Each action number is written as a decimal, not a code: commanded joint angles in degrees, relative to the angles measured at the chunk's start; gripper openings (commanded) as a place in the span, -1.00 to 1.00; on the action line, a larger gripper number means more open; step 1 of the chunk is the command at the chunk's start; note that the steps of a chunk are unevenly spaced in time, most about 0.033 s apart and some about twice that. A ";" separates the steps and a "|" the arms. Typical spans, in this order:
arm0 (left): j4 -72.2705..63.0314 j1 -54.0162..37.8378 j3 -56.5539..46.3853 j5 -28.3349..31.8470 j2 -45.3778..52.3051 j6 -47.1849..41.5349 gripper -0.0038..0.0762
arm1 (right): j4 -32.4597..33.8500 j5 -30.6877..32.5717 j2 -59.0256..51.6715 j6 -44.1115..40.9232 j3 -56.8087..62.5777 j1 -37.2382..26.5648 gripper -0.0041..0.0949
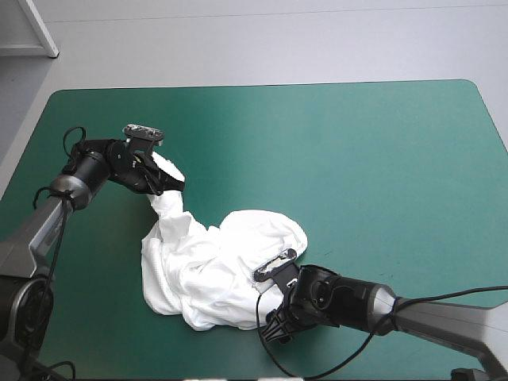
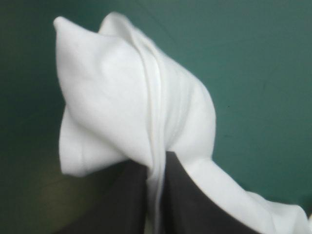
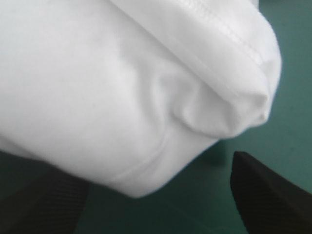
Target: Fold the cloth
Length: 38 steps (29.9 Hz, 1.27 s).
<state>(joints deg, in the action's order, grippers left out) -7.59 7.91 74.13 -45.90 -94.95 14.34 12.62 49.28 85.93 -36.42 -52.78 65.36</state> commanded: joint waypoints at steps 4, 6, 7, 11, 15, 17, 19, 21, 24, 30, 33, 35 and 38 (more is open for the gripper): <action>0.15 0.13 1.41 -1.01 7.89 -1.08 -0.92 | 1.83 -4.54 2.28 -0.25 -1.20 -0.09 0.23; 0.15 0.13 1.41 -2.12 8.83 -1.08 -0.92 | 1.95 -5.24 2.81 -0.25 -1.20 -0.09 -0.09; 0.25 0.13 1.41 -2.60 9.24 -1.08 -0.92 | 1.95 -5.34 2.84 -0.25 -1.20 -0.09 -0.25; 1.30 0.13 1.41 -3.10 12.24 -1.08 -0.92 | 4.29 -4.64 1.46 -0.75 -1.32 -0.09 -0.95; 4.05 0.13 1.99 -2.69 17.05 -2.50 -0.92 | 11.45 3.10 -4.13 -4.18 -3.75 -0.09 -0.95; 6.86 0.13 3.30 -2.82 20.07 -4.34 -0.92 | 16.09 8.59 -7.77 -5.42 -6.54 -0.09 -0.95; 9.32 0.13 5.29 -3.06 23.07 -5.83 -0.92 | 20.84 14.62 -12.15 -5.59 -10.81 -0.09 -0.95; 10.58 0.13 8.26 -3.28 26.00 -6.71 -0.92 | 25.17 19.71 -16.29 -5.59 -16.12 -0.09 -0.95; 12.03 0.13 13.69 -3.83 29.62 -7.58 -0.92 | 29.31 22.19 -21.58 -3.28 -24.60 -0.09 -0.95; 15.12 0.13 27.61 -6.92 33.94 -8.16 -0.92 | 32.56 22.19 -28.98 3.12 -40.20 -0.09 -0.95; 17.01 0.13 34.17 -9.27 34.86 -8.16 -0.92 | 32.83 22.19 -31.12 7.42 -47.32 -0.09 -0.95; 18.54 0.13 38.30 -10.73 35.39 -8.16 -0.92 | 32.83 22.19 -31.96 9.50 -51.26 -0.09 -0.95; 19.67 0.13 43.53 -12.78 35.91 -8.30 -0.92 | 32.72 22.19 -32.12 11.01 -54.98 -0.09 -0.95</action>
<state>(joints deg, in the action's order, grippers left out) 9.73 7.91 112.51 -61.08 -59.90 6.64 42.52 71.69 54.00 -27.81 -103.77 65.41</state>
